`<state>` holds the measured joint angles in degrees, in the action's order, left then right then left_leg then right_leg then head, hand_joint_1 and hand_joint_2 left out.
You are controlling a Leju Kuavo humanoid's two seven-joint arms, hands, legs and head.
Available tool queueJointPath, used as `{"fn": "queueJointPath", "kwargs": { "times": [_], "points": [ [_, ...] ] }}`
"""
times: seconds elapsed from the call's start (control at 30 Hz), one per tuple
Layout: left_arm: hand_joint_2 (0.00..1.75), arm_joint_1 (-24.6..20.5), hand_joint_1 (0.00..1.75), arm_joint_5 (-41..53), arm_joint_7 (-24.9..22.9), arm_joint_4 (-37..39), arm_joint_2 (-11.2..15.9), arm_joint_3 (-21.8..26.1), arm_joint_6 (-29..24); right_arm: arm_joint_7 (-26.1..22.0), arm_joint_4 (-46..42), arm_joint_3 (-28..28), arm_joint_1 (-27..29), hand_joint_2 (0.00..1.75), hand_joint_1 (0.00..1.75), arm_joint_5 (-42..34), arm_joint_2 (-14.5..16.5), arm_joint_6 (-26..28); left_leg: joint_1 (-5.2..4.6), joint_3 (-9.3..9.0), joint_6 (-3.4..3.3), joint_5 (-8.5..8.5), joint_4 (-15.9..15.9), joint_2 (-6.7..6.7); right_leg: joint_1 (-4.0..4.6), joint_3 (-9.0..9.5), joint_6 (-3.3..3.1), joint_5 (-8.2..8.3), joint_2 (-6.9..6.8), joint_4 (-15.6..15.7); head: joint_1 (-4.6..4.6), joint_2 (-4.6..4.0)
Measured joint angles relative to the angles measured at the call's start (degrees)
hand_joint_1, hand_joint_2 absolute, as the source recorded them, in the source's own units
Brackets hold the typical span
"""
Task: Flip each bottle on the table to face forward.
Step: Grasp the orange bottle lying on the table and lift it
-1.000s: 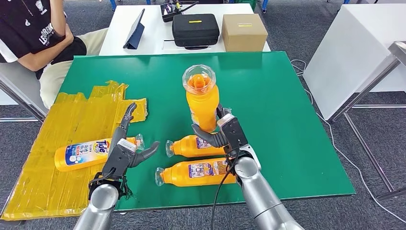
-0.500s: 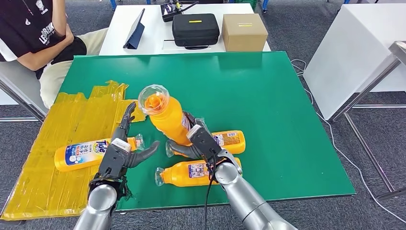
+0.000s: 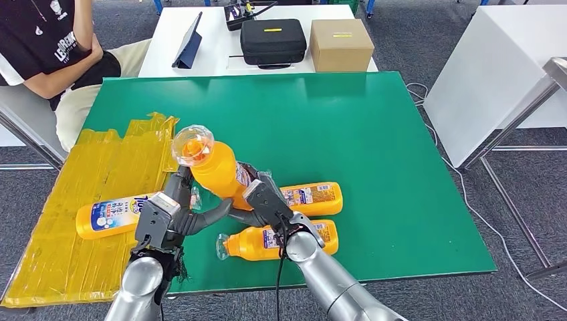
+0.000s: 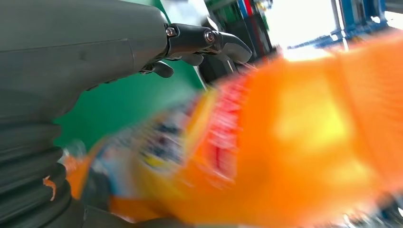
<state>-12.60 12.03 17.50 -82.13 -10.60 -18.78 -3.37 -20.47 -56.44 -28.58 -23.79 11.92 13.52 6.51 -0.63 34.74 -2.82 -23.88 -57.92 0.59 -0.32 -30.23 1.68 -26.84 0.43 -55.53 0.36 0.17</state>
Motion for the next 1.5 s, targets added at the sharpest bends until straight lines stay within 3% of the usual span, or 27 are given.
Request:
{"fn": "queueJointPath", "kwargs": {
  "times": [0.67, 1.5],
  "points": [
    [1.75, 0.3, 0.0, -4.2, -0.6, -2.6, 0.7, -5.0, 2.8, -0.7, 3.6, -0.4, -0.9, 1.75, 1.75, 2.6, 1.5, 3.0, 0.0, 0.0, 0.0, 0.0, 0.0, 0.0, 0.0, -0.01, 0.0, 0.0, 0.0, 0.0, 0.0, 0.01],
    [1.75, -0.4, 0.0, -7.3, -0.7, -2.5, 2.2, -5.1, 3.3, 0.2, 4.7, -2.8, -2.4, 1.75, 1.75, 5.1, 2.8, 0.7, 0.01, 0.0, 0.0, 0.0, 0.0, -0.04, 0.0, -0.05, 0.0, 0.0, 0.01, 0.0, -0.01, 0.0]
  ]
}}
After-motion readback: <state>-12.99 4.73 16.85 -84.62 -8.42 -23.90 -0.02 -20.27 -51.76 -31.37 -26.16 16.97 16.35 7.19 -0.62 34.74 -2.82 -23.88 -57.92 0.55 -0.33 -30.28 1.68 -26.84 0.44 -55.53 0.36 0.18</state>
